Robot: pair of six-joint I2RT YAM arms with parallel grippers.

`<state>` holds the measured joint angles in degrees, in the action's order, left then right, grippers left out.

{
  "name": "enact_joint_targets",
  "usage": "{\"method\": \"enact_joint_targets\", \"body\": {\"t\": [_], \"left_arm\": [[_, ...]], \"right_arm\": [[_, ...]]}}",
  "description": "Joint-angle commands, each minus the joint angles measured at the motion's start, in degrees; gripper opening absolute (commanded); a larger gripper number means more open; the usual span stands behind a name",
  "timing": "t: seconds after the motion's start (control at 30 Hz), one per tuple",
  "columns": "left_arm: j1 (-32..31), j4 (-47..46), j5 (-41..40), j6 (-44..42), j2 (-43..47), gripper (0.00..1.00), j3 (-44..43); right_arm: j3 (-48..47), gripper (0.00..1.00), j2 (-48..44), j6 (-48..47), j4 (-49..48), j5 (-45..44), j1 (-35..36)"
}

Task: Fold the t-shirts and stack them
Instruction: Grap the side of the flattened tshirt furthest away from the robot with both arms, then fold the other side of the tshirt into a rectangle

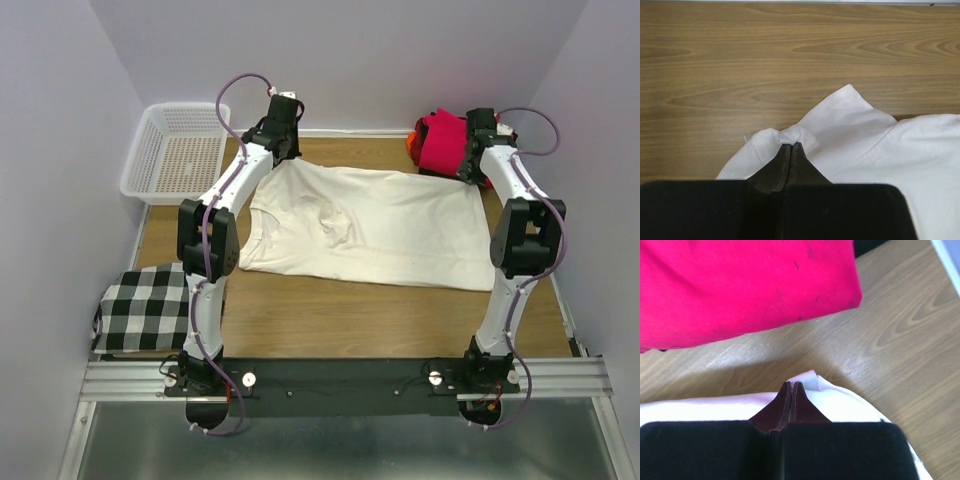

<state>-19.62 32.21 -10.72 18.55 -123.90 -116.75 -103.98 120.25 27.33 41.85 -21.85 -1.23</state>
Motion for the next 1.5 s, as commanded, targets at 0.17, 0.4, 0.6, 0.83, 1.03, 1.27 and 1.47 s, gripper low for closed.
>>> {"method": "enact_joint_targets", "body": {"t": [0.17,0.4,0.6,0.83,1.03,1.27,1.47], "left_arm": [[0.8,-1.6,-4.1,0.2,2.7,0.0,1.3],[0.8,-0.6,-4.7,1.6,5.6,0.0,9.8],[0.8,-0.9,-4.5,4.3,11.1,0.0,21.1],[0.8,-0.1,-1.3,5.7,14.5,0.0,28.0],[0.8,1.6,1.1,6.9,13.4,0.39,31.9],[0.8,1.7,0.6,6.7,13.2,0.92,29.7],[0.8,1.2,-0.4,5.0,7.0,0.93,17.8]], "right_arm": [[1.5,0.01,-6.9,-0.7,1.0,-1.4,0.0],[12.8,0.01,-13.1,1.0,1.0,0.1,0.0],[22.1,0.01,-18.0,2.9,1.0,2.3,0.0],[30.3,0.01,-21.9,3.5,1.2,5.8,0.0],[33.9,0.01,-21.5,4.2,2.3,7.9,0.0],[33.8,0.01,-20.8,4.3,3.9,6.5,0.0],[34.1,0.01,-20.1,4.7,3.8,6.5,0.0]]}}
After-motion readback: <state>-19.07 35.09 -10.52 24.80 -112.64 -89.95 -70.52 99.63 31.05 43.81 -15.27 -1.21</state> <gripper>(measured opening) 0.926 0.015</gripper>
